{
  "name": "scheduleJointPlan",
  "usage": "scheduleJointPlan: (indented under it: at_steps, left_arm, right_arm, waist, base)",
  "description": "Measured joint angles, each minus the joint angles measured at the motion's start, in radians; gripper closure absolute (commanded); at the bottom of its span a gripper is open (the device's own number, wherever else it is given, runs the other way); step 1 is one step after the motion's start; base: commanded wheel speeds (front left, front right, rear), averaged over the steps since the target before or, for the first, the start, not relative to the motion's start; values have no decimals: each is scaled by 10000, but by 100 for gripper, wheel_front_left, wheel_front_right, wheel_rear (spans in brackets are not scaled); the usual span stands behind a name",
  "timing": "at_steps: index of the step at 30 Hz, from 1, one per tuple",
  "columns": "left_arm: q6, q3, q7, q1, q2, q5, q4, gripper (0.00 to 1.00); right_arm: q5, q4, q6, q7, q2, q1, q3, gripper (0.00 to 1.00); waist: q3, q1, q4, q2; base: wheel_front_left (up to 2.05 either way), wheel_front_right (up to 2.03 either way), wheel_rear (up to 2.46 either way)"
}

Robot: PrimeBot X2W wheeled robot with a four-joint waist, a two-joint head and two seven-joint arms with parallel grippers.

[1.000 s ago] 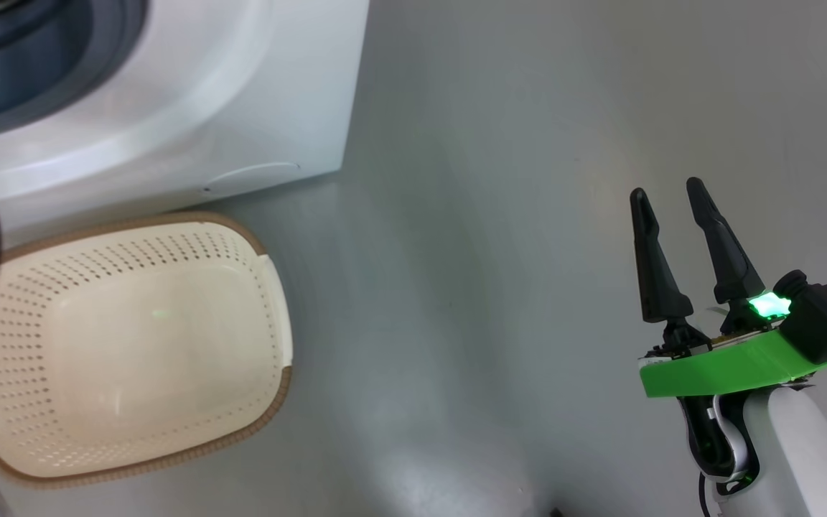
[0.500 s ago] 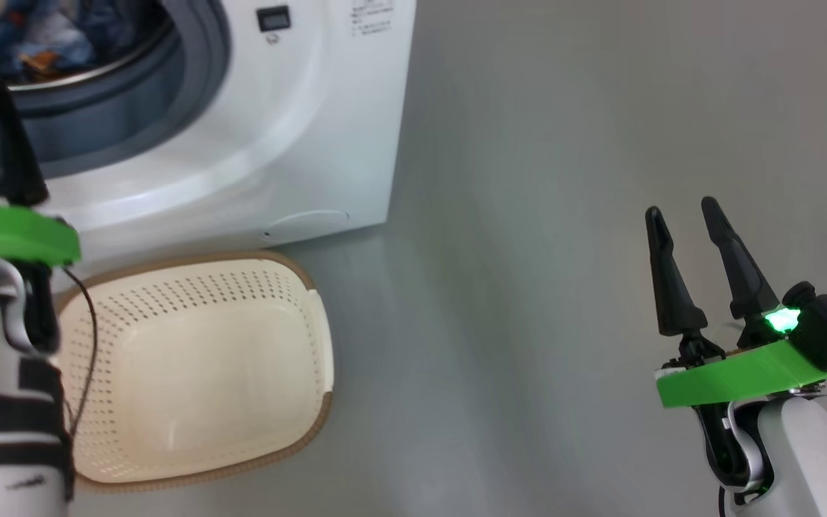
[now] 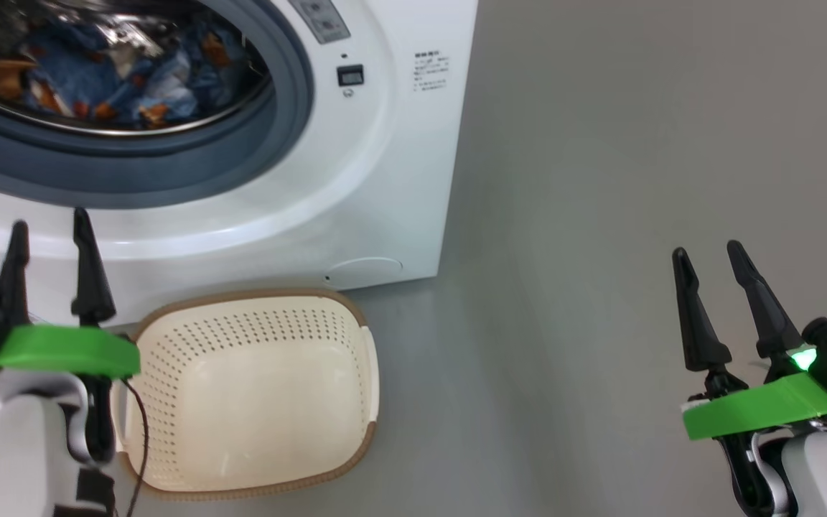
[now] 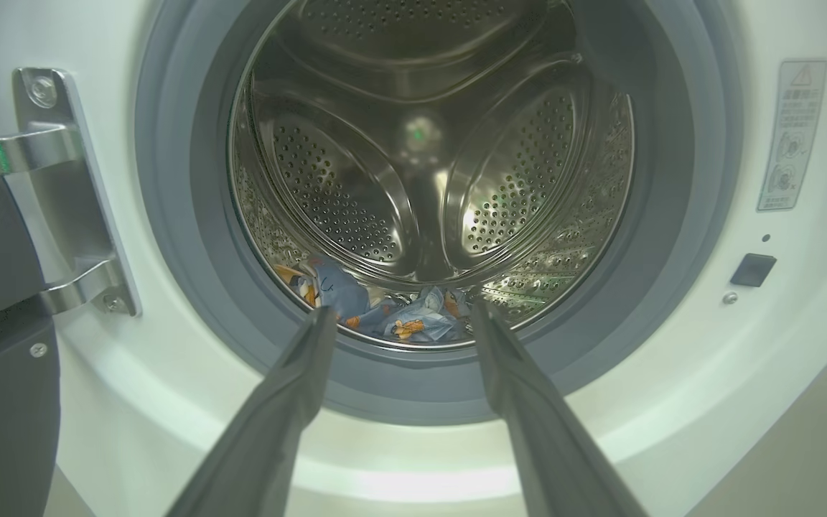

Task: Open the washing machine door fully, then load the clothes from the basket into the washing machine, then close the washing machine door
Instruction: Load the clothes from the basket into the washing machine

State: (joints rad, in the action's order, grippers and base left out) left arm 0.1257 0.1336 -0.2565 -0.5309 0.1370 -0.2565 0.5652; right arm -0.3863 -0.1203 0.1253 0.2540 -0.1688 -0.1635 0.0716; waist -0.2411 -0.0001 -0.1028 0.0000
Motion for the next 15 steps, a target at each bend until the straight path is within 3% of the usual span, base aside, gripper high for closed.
scheduleJointPlan:
  at_steps: [15]
  left_arm:
    - [0, -349, 0, 2664, -222, 35, -1584, 0]
  right_arm:
    - [0, -35, -2, 0, -148, 1168, -288, 0]
  waist:
    - [1350, 0, 594, 0]
  base:
    - [0, 0, 0]
